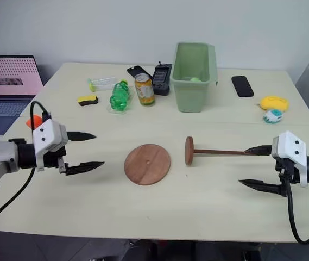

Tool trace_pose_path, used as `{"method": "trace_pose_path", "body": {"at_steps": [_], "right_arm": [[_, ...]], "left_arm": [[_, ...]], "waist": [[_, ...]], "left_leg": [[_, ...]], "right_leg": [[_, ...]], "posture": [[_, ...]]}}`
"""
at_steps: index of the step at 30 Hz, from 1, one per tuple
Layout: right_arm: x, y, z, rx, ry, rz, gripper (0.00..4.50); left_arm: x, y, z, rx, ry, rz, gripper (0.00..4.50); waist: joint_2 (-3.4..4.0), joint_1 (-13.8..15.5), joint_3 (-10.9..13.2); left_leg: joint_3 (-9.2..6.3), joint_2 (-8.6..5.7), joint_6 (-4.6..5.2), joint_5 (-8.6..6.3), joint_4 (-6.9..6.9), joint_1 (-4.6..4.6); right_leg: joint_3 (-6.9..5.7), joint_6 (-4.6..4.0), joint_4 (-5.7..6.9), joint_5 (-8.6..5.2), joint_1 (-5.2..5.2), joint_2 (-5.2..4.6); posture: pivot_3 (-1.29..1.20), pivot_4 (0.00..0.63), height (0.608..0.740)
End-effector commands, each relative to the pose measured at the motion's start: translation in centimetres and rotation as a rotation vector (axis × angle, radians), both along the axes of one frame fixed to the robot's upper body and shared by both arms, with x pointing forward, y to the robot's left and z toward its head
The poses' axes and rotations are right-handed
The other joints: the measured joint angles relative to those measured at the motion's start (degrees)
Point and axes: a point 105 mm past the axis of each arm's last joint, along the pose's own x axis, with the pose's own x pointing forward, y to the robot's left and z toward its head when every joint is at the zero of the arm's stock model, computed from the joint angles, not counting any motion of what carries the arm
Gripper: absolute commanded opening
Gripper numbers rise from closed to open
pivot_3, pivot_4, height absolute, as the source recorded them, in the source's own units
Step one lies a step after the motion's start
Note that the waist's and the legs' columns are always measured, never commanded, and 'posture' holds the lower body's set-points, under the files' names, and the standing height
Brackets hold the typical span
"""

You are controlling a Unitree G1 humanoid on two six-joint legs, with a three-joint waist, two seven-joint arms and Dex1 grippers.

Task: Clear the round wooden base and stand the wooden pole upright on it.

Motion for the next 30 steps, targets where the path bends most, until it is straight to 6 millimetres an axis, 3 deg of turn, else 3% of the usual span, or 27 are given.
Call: {"method": "trace_pose_path", "body": {"at_steps": [1, 7, 14, 18, 22, 30], "right_arm": [[-0.3, 0.5, 1.2, 0.01, -0.041, 0.002, 4.49], [0.0, 3.1, 1.4, -0.034, -0.083, 0.058, 4.49], [3.7, 5.9, 0.3, -0.155, -0.069, 0.061, 4.49], [6.0, 6.8, -0.4, -0.233, -0.017, 0.064, 4.49], [9.6, 6.8, -1.7, -0.435, 0.028, 0.042, 4.49], [12.2, 8.3, -3.8, -0.648, 0.138, 0.189, 4.49]], "left_arm": [[-0.2, -2.1, 0.9, -0.018, -0.005, -0.08, 4.5], [-0.7, -6.2, 0.4, 0.024, 0.019, -0.228, 4.5], [-0.6, -10.2, -0.3, 0.036, 0.007, -0.398, 4.5], [0.3, -11.5, -0.8, 0.055, -0.019, -0.42, 4.5], [0.2, -12.8, -1.1, 0.039, -0.029, -0.451, 4.5], [-0.2, -14.0, -2.0, 0.018, -0.049, -0.443, 4.5]], "waist": [[0.0, -0.04, 0.0], [-0.02, -0.1, 0.02], [-0.03, -0.36, 0.05], [-0.05, -0.29, 0.07], [-0.03, -0.41, 0.07], [-0.03, -0.42, 0.07]], "left_leg": [[0.01, 0.0, 0.0, 0.0, 0.0, -0.01], [-0.01, 0.01, 0.0, 0.0, 0.0, 0.0], [0.02, 0.0, -0.01, 0.01, 0.04, 0.02], [0.0, -0.01, -0.01, 0.01, 0.05, -0.1], [-0.05, -0.06, -0.03, 0.03, 0.21, -0.45], [-0.08, -0.02, -0.2, 0.12, 0.37, -0.88]], "right_leg": [[0.01, 0.0, 0.0, 0.0, 0.0, 0.0], [0.02, 0.0, 0.03, 0.0, -0.02, 0.04], [0.01, 0.0, 0.08, 0.0, -0.06, 0.11], [-0.02, 0.0, 0.0, 0.0, -0.13, 0.11], [-0.02, 0.0, 0.14, 0.01, -0.53, 0.04], [-0.04, 0.0, 0.37, 0.01, -0.99, -0.09]], "posture": [[0.0, 0.15, 0.74], [0.0, 0.15, 0.74], [0.0, 0.15, 0.74], [0.0, 0.15, 0.74], [0.0, 0.15, 0.74], [0.0, 0.15, 0.74]]}}
